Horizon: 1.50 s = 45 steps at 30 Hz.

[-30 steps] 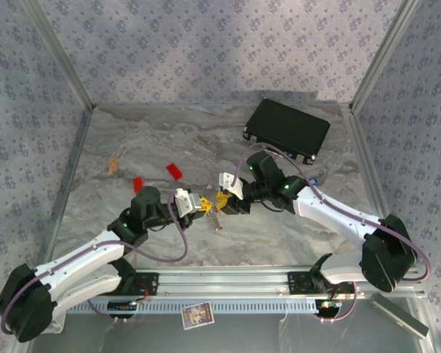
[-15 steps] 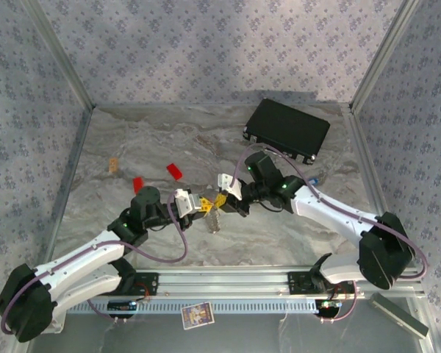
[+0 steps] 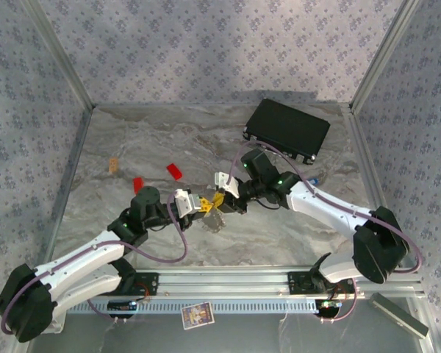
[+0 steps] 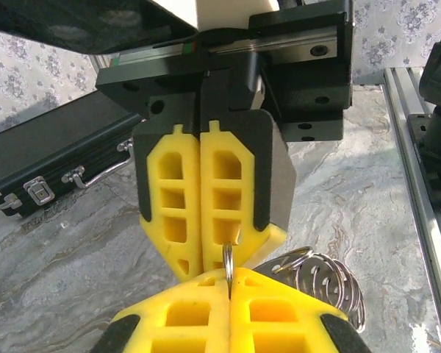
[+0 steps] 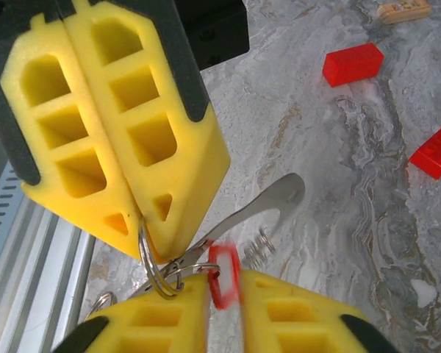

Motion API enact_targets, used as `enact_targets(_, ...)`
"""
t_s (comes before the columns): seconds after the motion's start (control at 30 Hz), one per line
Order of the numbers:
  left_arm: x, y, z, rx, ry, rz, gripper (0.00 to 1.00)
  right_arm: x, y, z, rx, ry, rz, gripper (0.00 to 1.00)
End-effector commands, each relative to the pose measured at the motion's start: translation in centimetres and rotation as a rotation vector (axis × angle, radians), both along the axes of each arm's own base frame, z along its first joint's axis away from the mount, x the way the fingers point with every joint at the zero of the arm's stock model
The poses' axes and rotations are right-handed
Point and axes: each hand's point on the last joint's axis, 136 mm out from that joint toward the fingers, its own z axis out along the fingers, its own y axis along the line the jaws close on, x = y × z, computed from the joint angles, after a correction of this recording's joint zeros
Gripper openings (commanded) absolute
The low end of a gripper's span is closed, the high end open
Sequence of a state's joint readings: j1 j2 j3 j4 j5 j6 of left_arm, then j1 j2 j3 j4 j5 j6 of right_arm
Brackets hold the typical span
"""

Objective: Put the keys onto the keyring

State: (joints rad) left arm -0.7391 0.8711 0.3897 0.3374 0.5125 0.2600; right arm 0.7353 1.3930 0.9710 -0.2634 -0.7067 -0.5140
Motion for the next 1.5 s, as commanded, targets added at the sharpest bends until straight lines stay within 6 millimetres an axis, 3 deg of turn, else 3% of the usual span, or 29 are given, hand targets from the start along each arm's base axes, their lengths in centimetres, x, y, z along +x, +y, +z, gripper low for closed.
enact_targets(0.0,-0.4,-0.2,1.8,-0.055,-0.043,-0.028,0.00,-0.5,-0.6,0.7,0.012,-0.013,-0.006,0.24)
enact_targets(0.57,0.0,-0.2,2.3,-0.067,-0.057,-0.010,0.00,-1.2,-1.0,-0.2,0.010,0.004,-0.040,0.32)
enact_targets(1.47,0.5,-0.1,3.0,-0.081,-0.077,0.015,0.00,-1.5,0.1,-1.8,0.018,0.035,-0.049,0.35)
